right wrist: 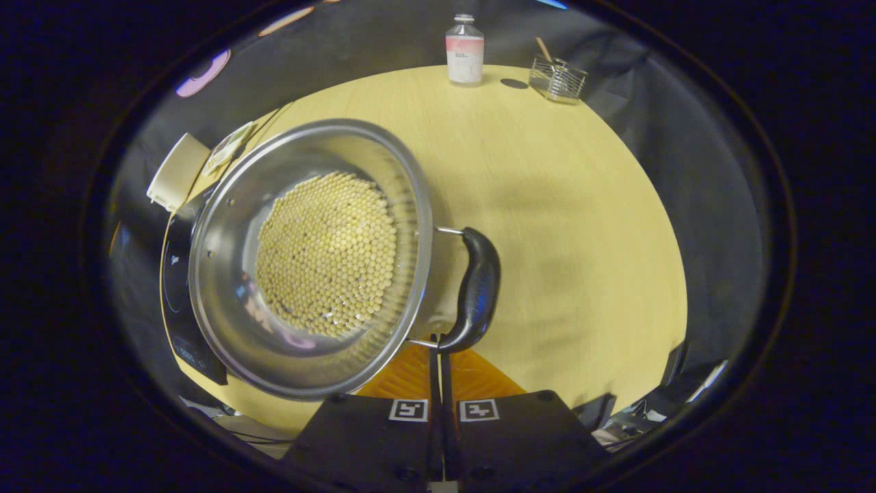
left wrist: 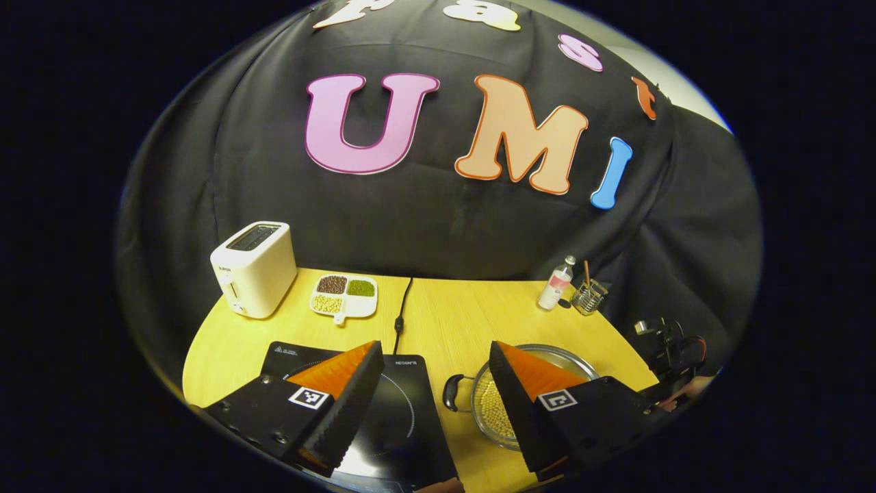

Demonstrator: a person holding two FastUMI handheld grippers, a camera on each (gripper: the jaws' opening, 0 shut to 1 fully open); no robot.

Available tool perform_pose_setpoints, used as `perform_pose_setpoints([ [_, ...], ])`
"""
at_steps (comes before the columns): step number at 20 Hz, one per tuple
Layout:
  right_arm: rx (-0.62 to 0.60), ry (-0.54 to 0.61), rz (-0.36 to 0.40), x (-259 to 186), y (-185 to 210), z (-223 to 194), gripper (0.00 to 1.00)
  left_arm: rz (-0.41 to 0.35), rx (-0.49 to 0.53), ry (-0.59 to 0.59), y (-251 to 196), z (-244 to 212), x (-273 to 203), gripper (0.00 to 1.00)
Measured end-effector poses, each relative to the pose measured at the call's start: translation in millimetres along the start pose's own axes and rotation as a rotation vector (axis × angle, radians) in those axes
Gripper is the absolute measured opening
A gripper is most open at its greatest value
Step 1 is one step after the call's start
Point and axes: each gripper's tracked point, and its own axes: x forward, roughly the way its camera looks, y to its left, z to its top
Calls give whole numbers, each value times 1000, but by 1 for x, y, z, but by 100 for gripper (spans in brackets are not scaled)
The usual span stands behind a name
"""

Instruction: First push the handle of the pot to place it horizontally, then grasp the pot with both hands and set it on the induction cooktop.

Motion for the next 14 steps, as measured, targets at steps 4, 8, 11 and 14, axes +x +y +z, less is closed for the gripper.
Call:
perform_pose_setpoints([
  [4,-30,-30,53,2,-12,35,5,53,-40,47,-7,-12,7,95],
  [8,-37,-66,110,-8,-20,54,3,112,-58,111,-14,-32,6,95],
  [11,-14,-132,139,-23,-24,68,3,129,-81,192,-24,-55,6,94],
  [14,21,-201,172,-34,-22,88,13,160,-84,244,-29,-75,11,92],
])
